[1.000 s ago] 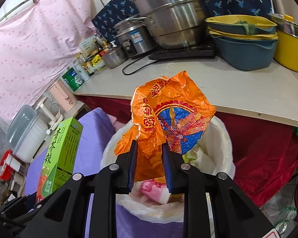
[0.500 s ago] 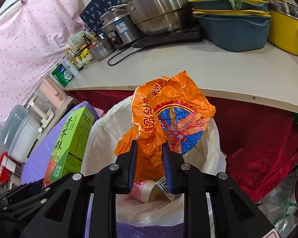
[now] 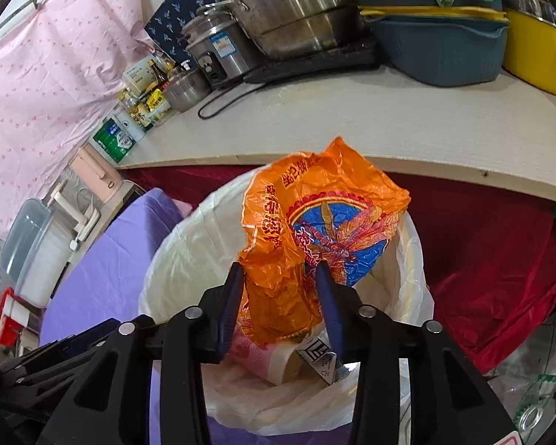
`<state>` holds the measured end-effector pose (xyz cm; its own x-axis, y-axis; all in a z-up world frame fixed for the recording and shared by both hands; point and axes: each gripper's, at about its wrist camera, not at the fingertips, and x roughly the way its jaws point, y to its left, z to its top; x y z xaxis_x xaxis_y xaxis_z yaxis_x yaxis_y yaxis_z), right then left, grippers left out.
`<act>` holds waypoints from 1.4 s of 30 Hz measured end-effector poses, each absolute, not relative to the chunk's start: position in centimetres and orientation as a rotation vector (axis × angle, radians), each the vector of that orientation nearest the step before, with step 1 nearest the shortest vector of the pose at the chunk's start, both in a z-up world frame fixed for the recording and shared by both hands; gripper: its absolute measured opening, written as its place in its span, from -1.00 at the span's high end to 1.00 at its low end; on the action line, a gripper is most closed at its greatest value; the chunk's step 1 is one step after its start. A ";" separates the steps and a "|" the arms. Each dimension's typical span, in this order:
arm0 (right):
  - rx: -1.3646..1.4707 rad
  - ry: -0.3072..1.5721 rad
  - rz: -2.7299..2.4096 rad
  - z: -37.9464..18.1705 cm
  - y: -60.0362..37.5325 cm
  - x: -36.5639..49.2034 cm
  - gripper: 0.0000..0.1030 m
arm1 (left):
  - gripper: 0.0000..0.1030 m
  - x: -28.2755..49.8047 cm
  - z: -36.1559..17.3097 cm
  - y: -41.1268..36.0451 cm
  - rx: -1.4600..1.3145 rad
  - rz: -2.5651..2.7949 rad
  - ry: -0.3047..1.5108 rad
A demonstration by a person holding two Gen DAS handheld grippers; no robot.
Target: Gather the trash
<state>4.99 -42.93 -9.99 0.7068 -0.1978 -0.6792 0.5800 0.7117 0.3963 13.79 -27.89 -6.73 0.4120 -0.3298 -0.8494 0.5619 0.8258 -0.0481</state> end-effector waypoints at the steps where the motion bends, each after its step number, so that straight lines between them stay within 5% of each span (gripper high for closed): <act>1: 0.642 0.645 -0.463 -9.7 -42.9 5.0 0.18 | -0.03 13.8 -6.5 -27.7 0.253 -0.569 0.993; 20: 0.533 0.639 -0.433 -5.6 -38.5 3.9 0.08 | -0.21 13.0 -3.5 -21.6 0.182 -0.509 0.943; 42: 0.395 0.713 -0.528 -3.1 -32.4 -1.6 -0.64 | -0.71 8.6 -1.7 -15.9 0.182 -0.443 0.862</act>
<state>-1.61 -32.37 -3.08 0.6365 -0.3183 -0.7025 0.5787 0.7992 0.1623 8.63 -15.92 -1.66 0.5669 -0.3024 -0.7663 0.4469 0.8943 -0.0223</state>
